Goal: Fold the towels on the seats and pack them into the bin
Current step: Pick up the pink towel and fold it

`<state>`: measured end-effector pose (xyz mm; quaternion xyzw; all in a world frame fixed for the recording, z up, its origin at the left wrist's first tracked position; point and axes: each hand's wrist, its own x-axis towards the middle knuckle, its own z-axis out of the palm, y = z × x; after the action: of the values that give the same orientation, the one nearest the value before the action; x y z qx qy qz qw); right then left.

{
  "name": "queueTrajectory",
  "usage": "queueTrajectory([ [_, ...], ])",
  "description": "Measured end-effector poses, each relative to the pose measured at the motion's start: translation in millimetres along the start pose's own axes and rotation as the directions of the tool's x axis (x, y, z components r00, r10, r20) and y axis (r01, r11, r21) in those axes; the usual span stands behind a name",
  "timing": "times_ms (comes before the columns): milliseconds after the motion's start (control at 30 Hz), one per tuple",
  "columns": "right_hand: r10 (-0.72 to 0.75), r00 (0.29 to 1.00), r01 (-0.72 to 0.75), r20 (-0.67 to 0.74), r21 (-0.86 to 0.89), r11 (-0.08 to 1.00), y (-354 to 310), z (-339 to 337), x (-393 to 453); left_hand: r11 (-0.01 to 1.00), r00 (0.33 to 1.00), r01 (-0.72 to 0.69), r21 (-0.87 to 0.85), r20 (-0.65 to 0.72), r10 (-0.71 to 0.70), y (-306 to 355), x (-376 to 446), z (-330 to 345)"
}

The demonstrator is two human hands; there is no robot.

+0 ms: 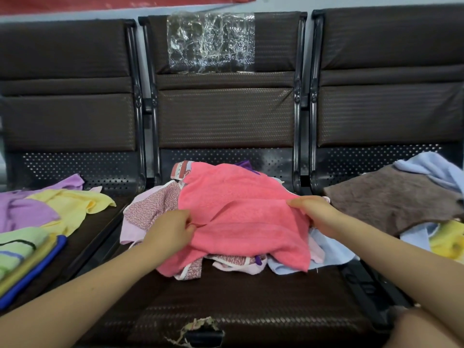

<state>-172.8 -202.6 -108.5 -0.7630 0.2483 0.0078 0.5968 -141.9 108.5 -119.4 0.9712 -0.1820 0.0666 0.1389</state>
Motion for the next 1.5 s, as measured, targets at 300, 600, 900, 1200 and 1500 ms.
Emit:
queueTrajectory([
  [300,-0.132,0.991,0.129,-0.010,0.281,0.951,-3,4,-2,0.462,0.885,0.451,-0.764,0.315,-0.343,-11,14,-21],
  [600,-0.042,0.955,-0.024,0.295,0.215,0.976,-1,0,-28,0.355,0.854,0.511,-0.783,0.414,-0.315,4,33,-13],
  [900,0.024,0.834,0.194,0.551,-0.334,0.922,29,-18,-64,0.870,0.927,0.231,-0.434,0.369,-0.062,1,-32,-19],
  [1200,0.033,0.630,0.467,0.776,-0.413,0.782,26,-20,-96,0.933,0.789,0.091,-0.348,0.597,0.146,8,-99,-25],
  [1500,-0.402,0.811,0.497,0.425,-0.137,0.857,-13,-49,-72,0.923,0.969,-0.083,-0.375,-0.245,-0.012,-2,-46,-66],
])
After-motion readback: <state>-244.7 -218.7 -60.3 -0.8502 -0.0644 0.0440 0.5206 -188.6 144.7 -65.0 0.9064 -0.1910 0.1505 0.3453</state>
